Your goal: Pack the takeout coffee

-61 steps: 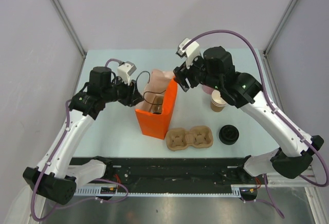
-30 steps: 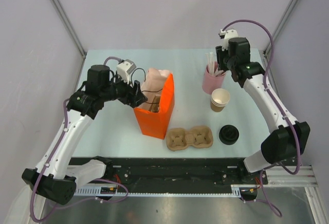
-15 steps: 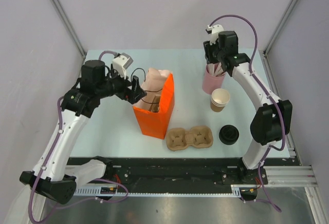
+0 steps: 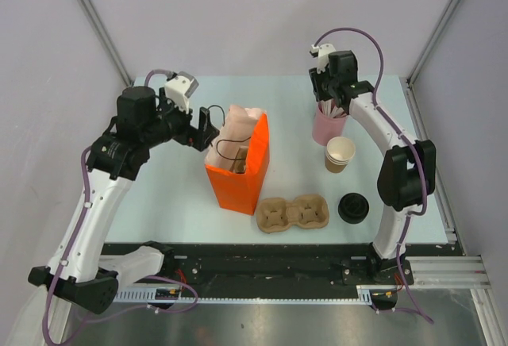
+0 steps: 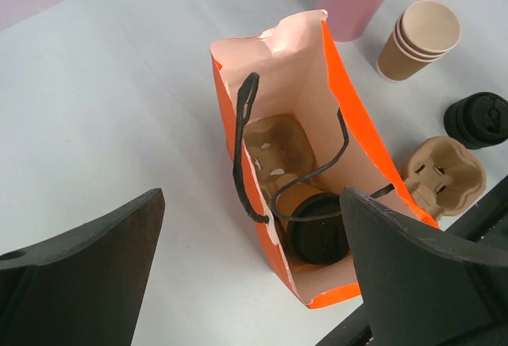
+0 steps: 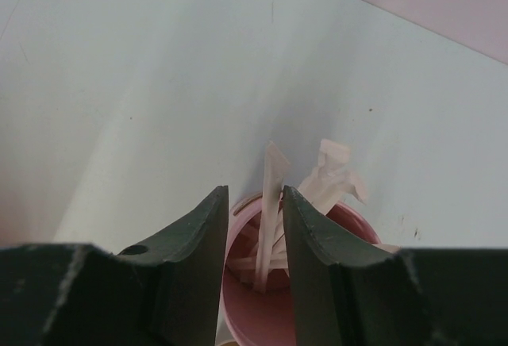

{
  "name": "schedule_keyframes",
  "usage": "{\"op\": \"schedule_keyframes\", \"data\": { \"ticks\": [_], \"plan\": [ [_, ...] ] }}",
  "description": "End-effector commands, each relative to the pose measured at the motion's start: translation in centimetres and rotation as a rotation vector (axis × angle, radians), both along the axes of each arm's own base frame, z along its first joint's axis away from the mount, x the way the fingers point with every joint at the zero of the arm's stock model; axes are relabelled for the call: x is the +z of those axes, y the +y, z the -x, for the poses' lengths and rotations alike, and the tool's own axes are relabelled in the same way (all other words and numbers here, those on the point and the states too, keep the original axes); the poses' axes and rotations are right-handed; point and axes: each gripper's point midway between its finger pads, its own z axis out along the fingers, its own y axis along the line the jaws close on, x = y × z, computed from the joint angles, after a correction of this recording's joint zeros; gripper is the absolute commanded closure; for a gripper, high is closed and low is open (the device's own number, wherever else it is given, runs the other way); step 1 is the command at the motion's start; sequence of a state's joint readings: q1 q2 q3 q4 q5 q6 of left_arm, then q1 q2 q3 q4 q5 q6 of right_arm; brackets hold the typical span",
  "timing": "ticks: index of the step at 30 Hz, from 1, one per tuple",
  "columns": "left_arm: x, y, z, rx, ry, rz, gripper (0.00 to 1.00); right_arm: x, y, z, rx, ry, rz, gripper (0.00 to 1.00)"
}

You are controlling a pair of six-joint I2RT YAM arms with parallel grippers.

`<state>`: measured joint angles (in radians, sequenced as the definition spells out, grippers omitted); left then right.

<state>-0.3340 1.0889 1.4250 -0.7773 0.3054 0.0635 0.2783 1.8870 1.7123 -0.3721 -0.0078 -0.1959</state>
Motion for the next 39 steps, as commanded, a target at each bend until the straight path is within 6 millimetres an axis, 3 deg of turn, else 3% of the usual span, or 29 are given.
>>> {"op": "schedule_keyframes", "data": {
  "ticks": [1,3,7,10,12,16,25,39],
  "plan": [
    [0.6,1.3,-0.9,0.038,-0.057,-0.059,0.03,2.5,0.2,-1.9,0.003,-0.092,0.001,0.64],
    [0.5,2.0,-1.2,0.070,-0.063,-0.075,0.02,2.4,-0.2,-2.1,-0.016,-0.096,0.016,0.67],
    [0.5,4.0,-2.2,0.159,-0.064,-0.090,0.01,2.0,-0.3,-2.2,-0.001,-0.089,0.029,0.90],
    [0.6,5.0,-2.5,0.194,-0.066,-0.085,0.01,2.2,-0.3,-1.8,0.008,-0.086,0.037,1.00],
    [0.4,5.2,-2.5,0.194,-0.063,-0.079,0.01,2.6,-0.4,-1.3,0.009,-0.090,0.039,1.00],
    [-0.3,5.3,-2.6,0.191,-0.045,-0.071,0.01,4.8,-0.8,-0.2,0.003,-0.140,0.032,1.00],
    [-0.9,5.5,-2.6,0.187,-0.036,-0.074,0.01,11.9,-1.6,3.5,0.003,-0.294,0.015,1.00],
    [-0.9,5.3,-2.5,0.175,-0.037,-0.067,0.00,22.4,0.2,10.3,0.084,-0.527,-0.061,1.00]
  ]
}}
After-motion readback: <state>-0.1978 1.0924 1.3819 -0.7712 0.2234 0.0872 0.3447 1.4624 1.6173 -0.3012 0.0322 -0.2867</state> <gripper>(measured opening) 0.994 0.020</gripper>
